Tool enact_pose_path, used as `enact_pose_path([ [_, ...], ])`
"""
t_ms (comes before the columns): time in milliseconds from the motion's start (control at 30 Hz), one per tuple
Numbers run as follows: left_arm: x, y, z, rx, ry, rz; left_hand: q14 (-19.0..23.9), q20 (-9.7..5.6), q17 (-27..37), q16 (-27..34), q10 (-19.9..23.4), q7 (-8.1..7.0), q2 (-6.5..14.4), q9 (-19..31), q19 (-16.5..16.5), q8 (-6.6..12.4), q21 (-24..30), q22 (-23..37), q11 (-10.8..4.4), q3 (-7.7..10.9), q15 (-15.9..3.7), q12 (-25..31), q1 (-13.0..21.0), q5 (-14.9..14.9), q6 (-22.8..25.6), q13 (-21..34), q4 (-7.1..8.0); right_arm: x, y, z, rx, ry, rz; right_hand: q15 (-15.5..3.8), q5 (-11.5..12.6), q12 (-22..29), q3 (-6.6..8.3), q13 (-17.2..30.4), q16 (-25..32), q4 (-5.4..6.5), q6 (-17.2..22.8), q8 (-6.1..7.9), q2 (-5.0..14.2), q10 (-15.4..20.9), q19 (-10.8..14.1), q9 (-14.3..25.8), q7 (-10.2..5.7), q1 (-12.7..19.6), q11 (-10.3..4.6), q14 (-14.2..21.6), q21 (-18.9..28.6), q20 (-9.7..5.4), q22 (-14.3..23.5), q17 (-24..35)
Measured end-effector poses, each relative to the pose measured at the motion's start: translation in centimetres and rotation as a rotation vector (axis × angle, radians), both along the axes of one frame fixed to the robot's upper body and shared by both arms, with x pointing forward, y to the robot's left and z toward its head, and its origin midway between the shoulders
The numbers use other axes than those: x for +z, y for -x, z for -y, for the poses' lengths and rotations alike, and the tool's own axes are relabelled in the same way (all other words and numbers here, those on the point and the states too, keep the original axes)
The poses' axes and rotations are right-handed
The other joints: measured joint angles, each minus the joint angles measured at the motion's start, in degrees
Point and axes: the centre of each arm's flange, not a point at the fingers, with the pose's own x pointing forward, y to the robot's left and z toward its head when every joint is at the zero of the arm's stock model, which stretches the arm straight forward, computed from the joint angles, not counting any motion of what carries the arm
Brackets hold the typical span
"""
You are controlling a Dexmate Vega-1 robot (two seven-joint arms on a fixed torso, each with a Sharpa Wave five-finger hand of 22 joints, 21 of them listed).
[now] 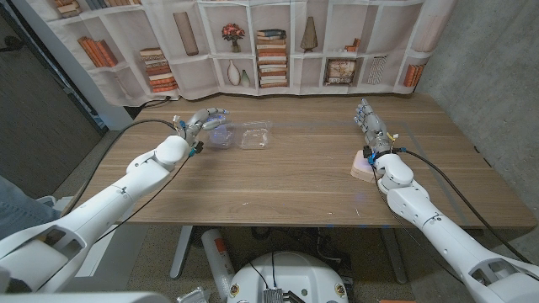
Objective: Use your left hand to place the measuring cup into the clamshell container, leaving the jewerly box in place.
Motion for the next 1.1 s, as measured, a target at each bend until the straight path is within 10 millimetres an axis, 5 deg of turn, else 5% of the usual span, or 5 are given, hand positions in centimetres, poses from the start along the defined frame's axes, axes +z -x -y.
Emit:
enact_pose_path([
  [633,-0.04,-0.03,-0.24,-0.018,0.013,-0.015,-4.5,0.31,-0.8,-0.4,-6.2,2.01,-0.9,-0.3,-2.4,-5.81,-1.9,0.0,1.38,-1.43,1.73,0.0,-4.3,0.0,-9.8,-1.1,1.43,0.04,-0.4,-0.19,0.008,0.005,-0.008,0.0,0.0,0.0,0.0,0.0,0.0,0.0,0.0,0.0,0.31,0.0,0.0,0.0,0.0,0.3,0.0,0.0,-0.2,0.0,0.0,0.0],
  [1100,0.64,0.26,-0.03,-0.025,0.013,-0.008,-5.6,0.4,-0.8,-0.4,-7.8,2.54,-1.4,-0.3,-3.1,-6.75,-2.3,0.0,1.84,-2.22,2.39,0.0,-6.1,0.0,-11.1,-1.6,2.22,0.17,-0.41,0.18,0.006,0.002,-0.004,0.0,0.0,0.0,0.01,0.0,0.0,0.01,0.0,0.0,0.31,0.0,0.0,0.0,0.0,0.3,0.0,0.0,-0.2,0.0,0.0,0.0],
])
